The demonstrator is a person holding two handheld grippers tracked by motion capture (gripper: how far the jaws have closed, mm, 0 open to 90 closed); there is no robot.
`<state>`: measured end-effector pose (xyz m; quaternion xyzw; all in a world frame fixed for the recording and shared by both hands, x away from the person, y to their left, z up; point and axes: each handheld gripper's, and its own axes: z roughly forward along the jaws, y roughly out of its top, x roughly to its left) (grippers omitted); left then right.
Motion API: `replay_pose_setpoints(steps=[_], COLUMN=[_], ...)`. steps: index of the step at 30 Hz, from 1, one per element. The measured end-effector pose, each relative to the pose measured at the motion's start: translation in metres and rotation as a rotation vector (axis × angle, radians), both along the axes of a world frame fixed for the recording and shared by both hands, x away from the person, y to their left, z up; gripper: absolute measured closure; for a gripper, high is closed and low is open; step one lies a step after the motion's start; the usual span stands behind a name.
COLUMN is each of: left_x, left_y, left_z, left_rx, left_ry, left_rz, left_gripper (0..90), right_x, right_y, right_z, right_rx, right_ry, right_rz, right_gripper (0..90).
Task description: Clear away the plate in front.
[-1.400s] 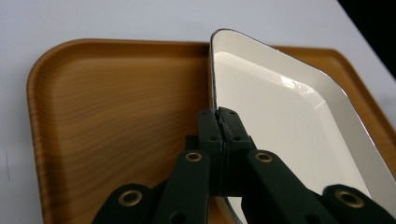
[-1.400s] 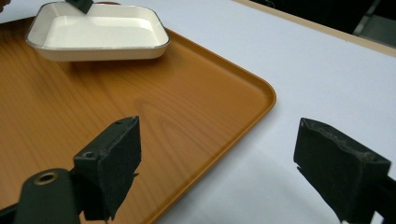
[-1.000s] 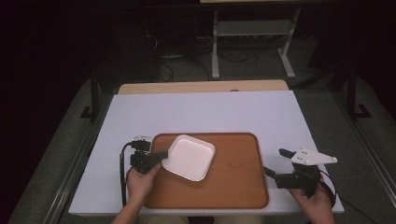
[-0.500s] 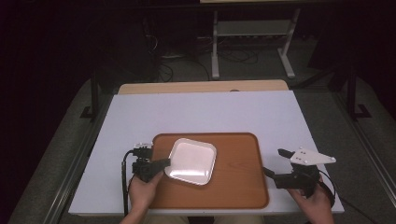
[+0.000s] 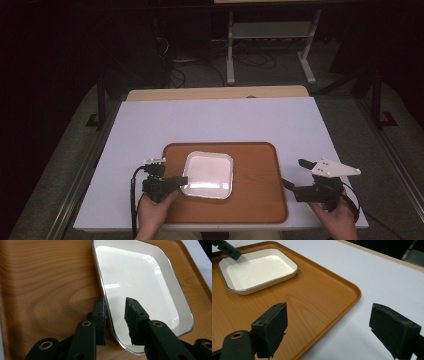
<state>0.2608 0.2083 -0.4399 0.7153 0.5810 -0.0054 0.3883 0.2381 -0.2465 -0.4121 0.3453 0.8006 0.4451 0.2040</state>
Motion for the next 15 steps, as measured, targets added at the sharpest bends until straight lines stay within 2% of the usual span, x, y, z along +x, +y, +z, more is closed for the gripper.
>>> replay_pose_setpoints(steps=[15], left_x=[-0.0045], left_y=[-0.0071], left_z=[0.0006], left_rx=[0.008], left_ry=[-0.018], left_rz=[-0.034], left_gripper=[71.7], right_x=[-0.0004], right_y=[0.0007], right_z=[0.0002], right_rx=[-0.002], right_ry=[0.000], right_rz=[0.001], right_gripper=[14.2])
